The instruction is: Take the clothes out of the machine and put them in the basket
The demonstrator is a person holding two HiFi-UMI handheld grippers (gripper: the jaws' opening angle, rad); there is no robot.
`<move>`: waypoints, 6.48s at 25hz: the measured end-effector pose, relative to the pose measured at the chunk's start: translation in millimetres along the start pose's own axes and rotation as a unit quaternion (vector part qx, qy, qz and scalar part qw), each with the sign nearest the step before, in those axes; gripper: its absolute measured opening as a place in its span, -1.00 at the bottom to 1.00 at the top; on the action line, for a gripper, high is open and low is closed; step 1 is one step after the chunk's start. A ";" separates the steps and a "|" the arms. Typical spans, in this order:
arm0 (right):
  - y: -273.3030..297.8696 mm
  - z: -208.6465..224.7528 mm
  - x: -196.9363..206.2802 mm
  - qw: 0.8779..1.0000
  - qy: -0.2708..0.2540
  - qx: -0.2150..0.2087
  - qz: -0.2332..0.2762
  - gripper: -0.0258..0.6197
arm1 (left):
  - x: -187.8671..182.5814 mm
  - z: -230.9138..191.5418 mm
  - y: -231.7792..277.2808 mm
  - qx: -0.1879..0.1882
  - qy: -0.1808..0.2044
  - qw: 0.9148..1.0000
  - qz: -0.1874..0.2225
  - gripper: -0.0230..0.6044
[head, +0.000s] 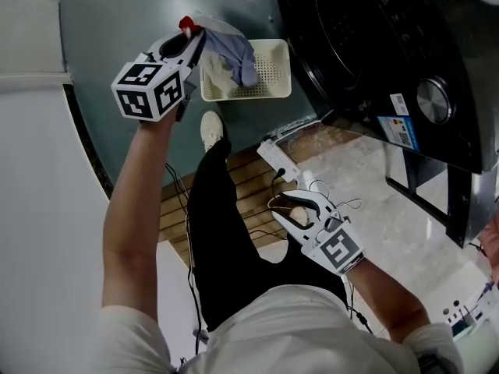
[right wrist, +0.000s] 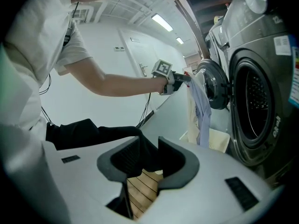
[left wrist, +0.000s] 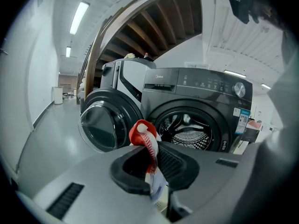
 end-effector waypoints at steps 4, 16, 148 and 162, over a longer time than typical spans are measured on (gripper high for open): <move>5.3 6.3 7.7 1.000 0.007 0.008 -0.008 -0.53 | 34.5 -6.4 16.2 -0.003 -0.008 1.000 -0.021 -0.84; 33.6 34.1 25.9 0.998 0.039 0.031 -0.031 -0.53 | 168.6 -34.2 75.5 -0.005 -0.032 0.993 -0.117 -0.84; -304.0 -152.4 -13.9 0.986 -0.091 0.023 0.140 -0.87 | -7.8 508.2 -329.9 0.076 -0.035 0.996 0.004 -0.93; -310.7 -150.7 -1.2 0.987 -0.082 0.022 0.138 -0.90 | -0.4 516.5 -324.1 0.077 -0.038 0.996 -0.007 -0.93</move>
Point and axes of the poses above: the fingertips, and each gripper's own axes: y forward along the fingers, z to its right, x out of its underside, the point moved 10 cm from there along -y, backward along the fingers, and after that the axes turned 7 degrees about z, right-handed, at the moved point
